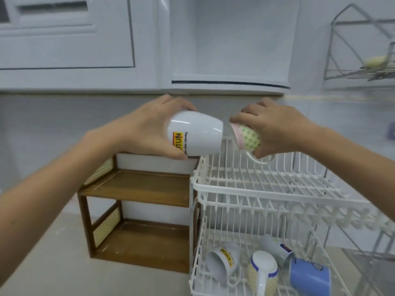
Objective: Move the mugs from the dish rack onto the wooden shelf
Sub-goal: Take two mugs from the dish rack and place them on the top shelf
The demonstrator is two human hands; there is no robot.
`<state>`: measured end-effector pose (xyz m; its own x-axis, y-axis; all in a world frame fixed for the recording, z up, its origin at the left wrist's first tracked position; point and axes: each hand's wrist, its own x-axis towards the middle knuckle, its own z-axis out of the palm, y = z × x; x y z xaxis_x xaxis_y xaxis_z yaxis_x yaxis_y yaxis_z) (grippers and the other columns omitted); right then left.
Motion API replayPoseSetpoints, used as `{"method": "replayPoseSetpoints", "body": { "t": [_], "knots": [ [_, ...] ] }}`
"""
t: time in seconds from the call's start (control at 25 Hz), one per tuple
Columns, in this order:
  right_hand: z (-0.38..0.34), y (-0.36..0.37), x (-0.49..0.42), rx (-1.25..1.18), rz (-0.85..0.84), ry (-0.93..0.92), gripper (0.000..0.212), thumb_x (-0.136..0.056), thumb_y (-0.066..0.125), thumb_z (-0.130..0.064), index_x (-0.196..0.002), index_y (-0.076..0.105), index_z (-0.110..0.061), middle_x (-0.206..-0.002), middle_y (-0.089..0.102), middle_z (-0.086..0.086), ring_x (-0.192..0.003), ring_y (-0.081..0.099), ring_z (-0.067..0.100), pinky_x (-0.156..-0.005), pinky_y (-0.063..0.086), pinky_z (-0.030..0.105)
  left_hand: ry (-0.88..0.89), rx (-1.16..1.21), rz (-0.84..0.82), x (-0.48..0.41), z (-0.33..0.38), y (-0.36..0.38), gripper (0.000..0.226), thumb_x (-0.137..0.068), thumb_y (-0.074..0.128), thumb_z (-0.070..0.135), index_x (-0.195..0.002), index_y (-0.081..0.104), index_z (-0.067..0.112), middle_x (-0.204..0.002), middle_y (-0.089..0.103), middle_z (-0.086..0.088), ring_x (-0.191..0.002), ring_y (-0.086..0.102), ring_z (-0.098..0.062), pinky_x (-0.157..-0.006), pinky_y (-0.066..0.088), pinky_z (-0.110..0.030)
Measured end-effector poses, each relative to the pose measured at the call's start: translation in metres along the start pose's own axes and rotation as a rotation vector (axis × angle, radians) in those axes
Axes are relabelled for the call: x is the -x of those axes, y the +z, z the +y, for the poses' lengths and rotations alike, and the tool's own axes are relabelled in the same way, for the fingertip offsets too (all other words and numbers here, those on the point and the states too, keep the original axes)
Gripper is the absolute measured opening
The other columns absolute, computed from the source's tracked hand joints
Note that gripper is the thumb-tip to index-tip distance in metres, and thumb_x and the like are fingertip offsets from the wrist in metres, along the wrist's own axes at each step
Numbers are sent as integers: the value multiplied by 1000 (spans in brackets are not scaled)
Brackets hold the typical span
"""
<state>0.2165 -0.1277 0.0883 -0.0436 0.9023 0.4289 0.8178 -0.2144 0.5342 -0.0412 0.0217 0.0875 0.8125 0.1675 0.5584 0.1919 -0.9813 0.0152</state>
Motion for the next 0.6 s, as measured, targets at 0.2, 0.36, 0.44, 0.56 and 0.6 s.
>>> {"method": "replayPoseSetpoints", "body": {
  "t": [0.2, 0.36, 0.44, 0.56, 0.6],
  "knots": [
    [-63, -22, -29, 4, 48, -45, 93, -55, 74, -51, -135, 26, -42, -131, 48, 2, -114, 42, 30, -73, 53, 43, -187, 84, 1, 50, -50, -25, 85, -44, 76, 58, -121, 44, 42, -114, 54, 12, -106, 51, -7, -89, 44, -31],
    [-121, -26, -70, 48, 63, -128, 90, -59, 72, -54, -136, 27, -41, -131, 49, 3, -115, 45, 29, -67, 41, 33, -316, 139, 35, 80, -111, -17, 86, -48, 77, 52, -127, 43, 44, -103, 46, 31, -104, 46, -2, -84, 34, -24],
    [-157, -20, -96, 66, 29, -176, 90, -60, 73, -52, -137, 28, -39, -131, 48, 4, -115, 45, 30, -67, 40, 34, -399, 177, 52, 88, -144, -6, 87, -48, 76, 55, -128, 43, 42, -104, 46, 32, -108, 45, -4, -84, 36, -26],
    [-210, -3, -142, 122, -142, -191, 89, -64, 78, -41, -138, 29, -34, -133, 46, 9, -119, 43, 33, -80, 45, 44, -509, 124, 60, 98, -188, 18, 89, -50, 74, 59, -130, 43, 34, -126, 52, 10, -120, 47, -14, -84, 40, -30],
    [-226, 5, -155, 153, -223, -190, 88, -65, 79, -36, -138, 29, -32, -135, 45, 10, -121, 42, 34, -83, 44, 46, -537, 90, 55, 101, -199, 27, 90, -51, 75, 58, -131, 44, 31, -131, 52, 2, -121, 48, -19, -85, 42, -32]
  ]
}}
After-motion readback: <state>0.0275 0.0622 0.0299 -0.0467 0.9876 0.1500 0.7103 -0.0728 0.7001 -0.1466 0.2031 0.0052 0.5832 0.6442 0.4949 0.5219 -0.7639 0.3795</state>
